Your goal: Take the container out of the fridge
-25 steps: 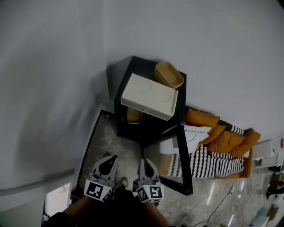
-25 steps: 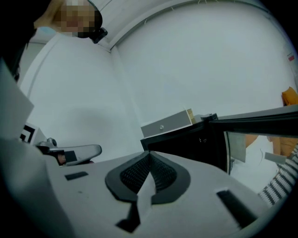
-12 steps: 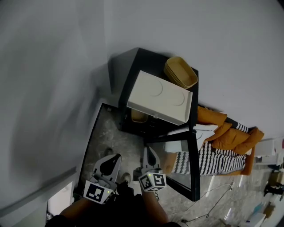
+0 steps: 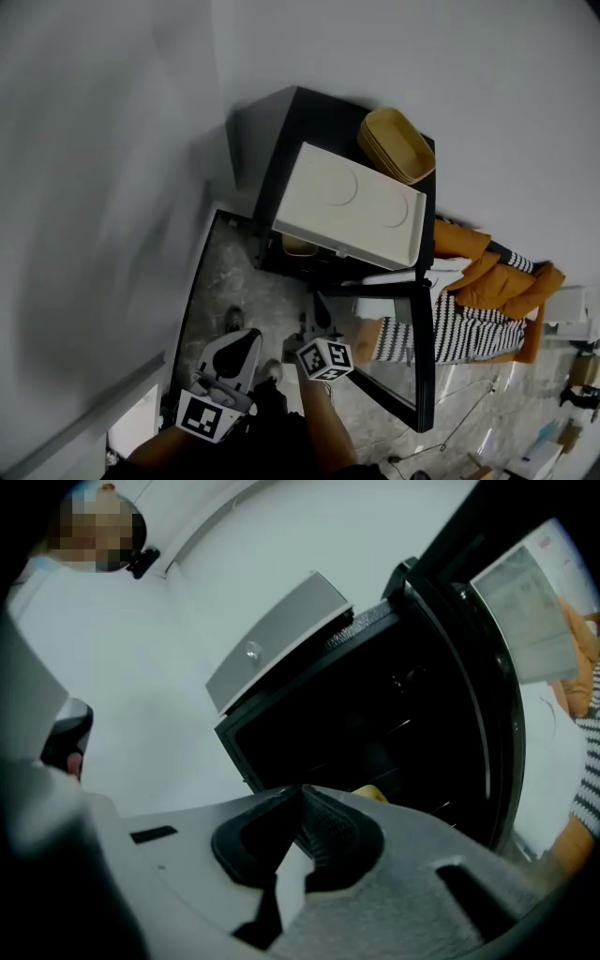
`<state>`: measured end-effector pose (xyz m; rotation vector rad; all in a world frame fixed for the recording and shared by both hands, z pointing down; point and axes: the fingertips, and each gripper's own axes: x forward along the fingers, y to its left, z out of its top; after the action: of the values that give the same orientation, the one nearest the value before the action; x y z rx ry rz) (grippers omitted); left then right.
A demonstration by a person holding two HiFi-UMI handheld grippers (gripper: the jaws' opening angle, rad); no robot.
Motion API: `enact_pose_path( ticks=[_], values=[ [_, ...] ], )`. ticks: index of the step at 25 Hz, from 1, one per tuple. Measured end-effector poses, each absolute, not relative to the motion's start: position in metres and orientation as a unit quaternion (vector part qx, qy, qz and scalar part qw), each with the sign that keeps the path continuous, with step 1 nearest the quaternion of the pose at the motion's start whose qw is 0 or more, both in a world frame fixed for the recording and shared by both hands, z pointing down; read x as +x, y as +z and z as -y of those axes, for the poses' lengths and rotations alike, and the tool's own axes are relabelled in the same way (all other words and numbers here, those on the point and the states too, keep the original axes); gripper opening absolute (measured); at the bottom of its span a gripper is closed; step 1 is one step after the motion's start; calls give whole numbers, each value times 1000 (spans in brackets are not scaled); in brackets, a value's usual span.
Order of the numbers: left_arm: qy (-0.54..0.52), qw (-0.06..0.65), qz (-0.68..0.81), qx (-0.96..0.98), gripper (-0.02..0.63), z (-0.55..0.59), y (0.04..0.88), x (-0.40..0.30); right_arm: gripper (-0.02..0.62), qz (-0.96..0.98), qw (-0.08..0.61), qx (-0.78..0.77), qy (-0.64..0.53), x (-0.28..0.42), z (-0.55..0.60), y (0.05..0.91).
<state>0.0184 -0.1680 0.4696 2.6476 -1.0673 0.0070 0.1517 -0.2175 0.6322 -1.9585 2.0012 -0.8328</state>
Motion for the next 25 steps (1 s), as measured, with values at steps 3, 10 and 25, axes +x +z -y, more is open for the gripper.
enact_pose_path(
  ticks=[3, 10, 25],
  values=[
    [1, 141, 366, 920, 5, 173, 469, 18, 2, -668, 129, -665, -308, 154, 229, 657],
    [6, 145, 358, 922, 5, 184, 474, 15, 27, -627, 195, -652, -378, 162, 252, 715],
    [7, 146, 350, 925, 5, 197, 493, 13, 226, -561, 336, -578, -488, 169, 285, 805]
  ],
)
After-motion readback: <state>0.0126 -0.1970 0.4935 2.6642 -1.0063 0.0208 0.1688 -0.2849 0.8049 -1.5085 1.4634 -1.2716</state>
